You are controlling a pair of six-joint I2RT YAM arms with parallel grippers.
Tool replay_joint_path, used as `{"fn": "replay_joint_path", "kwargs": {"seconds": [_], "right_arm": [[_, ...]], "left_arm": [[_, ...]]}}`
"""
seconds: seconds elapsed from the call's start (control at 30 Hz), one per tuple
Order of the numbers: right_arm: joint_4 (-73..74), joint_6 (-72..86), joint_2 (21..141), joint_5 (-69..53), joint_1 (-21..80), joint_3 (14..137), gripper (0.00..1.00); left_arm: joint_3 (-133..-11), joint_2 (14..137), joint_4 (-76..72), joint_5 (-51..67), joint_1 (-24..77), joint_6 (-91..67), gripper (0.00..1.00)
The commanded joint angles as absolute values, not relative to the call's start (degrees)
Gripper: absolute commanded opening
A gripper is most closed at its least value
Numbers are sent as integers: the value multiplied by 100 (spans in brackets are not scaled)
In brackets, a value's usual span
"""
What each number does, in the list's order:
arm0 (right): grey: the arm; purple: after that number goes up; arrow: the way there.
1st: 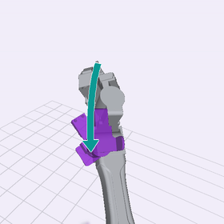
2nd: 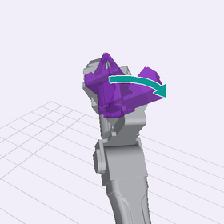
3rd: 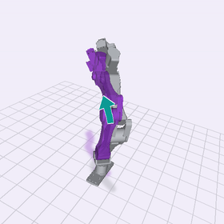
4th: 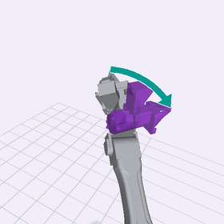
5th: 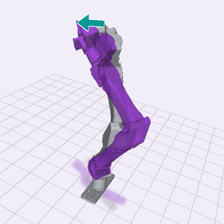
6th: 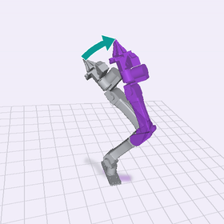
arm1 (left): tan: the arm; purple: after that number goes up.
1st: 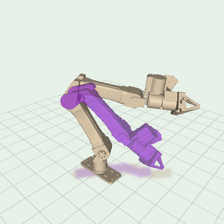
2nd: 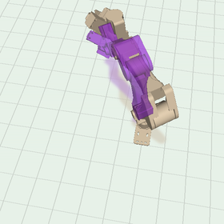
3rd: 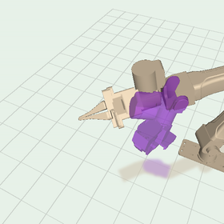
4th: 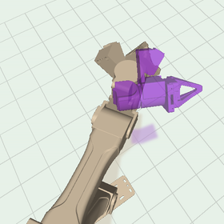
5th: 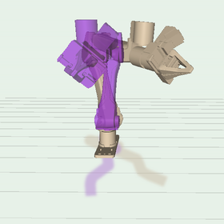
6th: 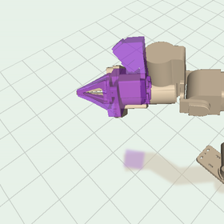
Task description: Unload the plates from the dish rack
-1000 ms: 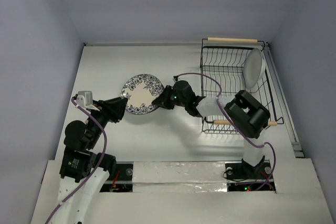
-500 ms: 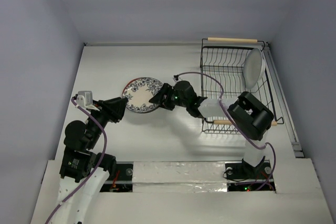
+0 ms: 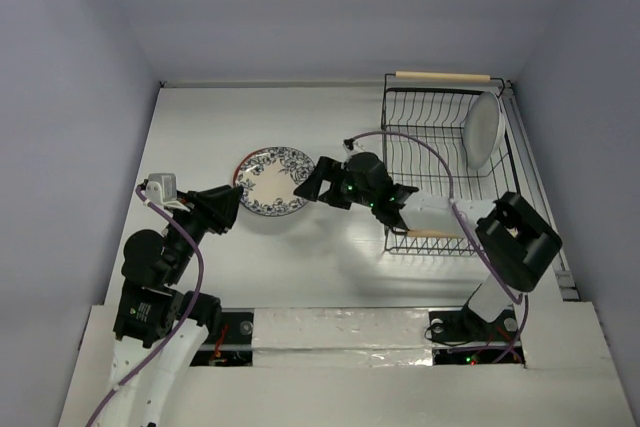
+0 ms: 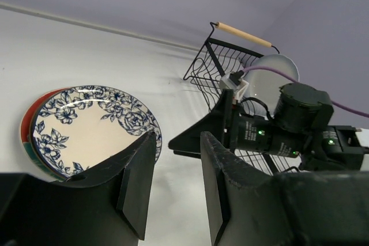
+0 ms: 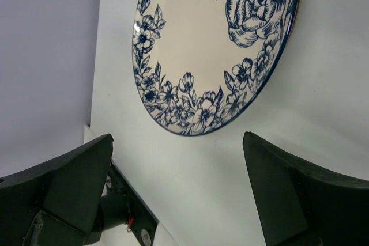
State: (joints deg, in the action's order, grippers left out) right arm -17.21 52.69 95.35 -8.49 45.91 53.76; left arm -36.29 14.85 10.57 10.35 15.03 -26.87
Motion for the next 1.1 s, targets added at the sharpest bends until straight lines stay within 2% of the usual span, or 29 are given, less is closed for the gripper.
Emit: {"fn": "replay_joint_path", "kwargs": {"seconds": [0.0,0.07,0.1,0.17,0.2,0.23,0.3,0.37,0.5,0.53,0.6,0.63,0.7,0.73,0.8,0.9,1.07], "right_arm": [[-1652,4896,9054,-703,4702,5072,99],[-1626,4800,8730,-773,4702,4949,94],[-1617,4755,8580,-782,4702,4818,88],[-1373,4511,8229,-608,4702,4764,58],[-1180,4430,7774,-415,4702,4781,38],[-734,4317,7526,161,4702,4851,10],[-31,3747,6808,1319,4702,5096,0],[464,3509,6409,2009,4597,5255,0],[1282,3015,5942,2854,3746,5616,0],[1649,3006,5941,3013,3266,5677,3],[1854,2901,5959,3513,2911,5739,12],[1968,2874,5976,4064,2761,5731,35],[1943,2752,6090,4376,2287,5661,56],[1812,2716,6143,4403,2102,5625,72],[1688,2567,6397,4036,1479,5599,73],[1512,2522,6792,3657,890,5625,68],[1590,2444,7355,3595,607,5949,63]], "left_arm": [[-3612,1477,826,1090,1529,-2663,34],[-3604,1477,817,1090,1529,-2654,34],[-3612,1477,817,1099,1529,-2654,34],[-3604,1477,817,1090,1529,-2663,34],[-3604,1485,826,1090,1529,-2654,34],[-3604,1485,826,1090,1529,-2663,34],[-3604,1485,809,1107,1529,-2654,34],[-3604,1477,800,1134,1529,-2654,32],[-3586,1398,791,1125,1529,-2654,16],[-3595,1380,800,1116,1529,-2663,14],[-3595,1301,800,1081,1529,-2672,9],[-3603,1266,809,1046,1529,-2681,8],[-3595,1231,826,1011,1529,-2681,6],[-3603,1213,835,1011,1529,-2689,5],[-3595,1161,835,976,1591,-2681,5],[-3621,1073,888,906,1722,-2672,6],[-3630,949,914,862,1898,-2672,14]]}}
